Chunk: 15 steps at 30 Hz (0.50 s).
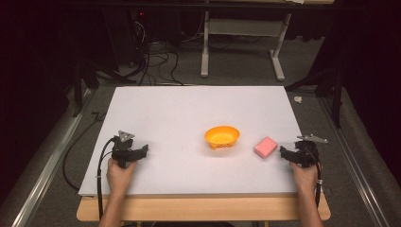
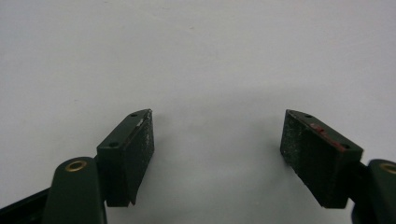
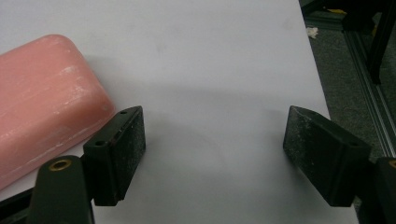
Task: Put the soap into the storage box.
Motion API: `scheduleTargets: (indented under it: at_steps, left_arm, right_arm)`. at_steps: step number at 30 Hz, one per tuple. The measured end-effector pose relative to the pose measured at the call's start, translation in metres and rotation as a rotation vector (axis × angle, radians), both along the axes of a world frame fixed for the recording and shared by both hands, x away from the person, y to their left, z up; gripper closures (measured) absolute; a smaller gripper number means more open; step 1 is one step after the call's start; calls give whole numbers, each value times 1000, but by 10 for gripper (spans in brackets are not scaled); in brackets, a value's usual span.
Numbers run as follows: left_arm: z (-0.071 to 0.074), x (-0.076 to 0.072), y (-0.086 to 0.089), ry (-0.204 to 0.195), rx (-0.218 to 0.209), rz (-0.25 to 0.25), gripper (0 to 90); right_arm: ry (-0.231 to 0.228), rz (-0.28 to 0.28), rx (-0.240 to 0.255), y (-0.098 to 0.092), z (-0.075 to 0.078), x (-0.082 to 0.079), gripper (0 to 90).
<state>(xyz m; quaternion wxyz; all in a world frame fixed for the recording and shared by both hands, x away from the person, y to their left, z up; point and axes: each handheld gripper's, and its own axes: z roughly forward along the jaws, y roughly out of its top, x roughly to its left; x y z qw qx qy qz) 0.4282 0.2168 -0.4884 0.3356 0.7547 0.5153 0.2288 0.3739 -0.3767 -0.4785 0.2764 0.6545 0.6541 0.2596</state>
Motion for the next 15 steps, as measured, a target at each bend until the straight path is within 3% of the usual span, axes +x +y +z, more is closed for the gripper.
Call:
scheduleTargets:
  at_steps: [15]
  left_arm:
    - [0,0,0,0,1,0,263]
  right_arm:
    - [-55,17,38,-5,9,-10,219]
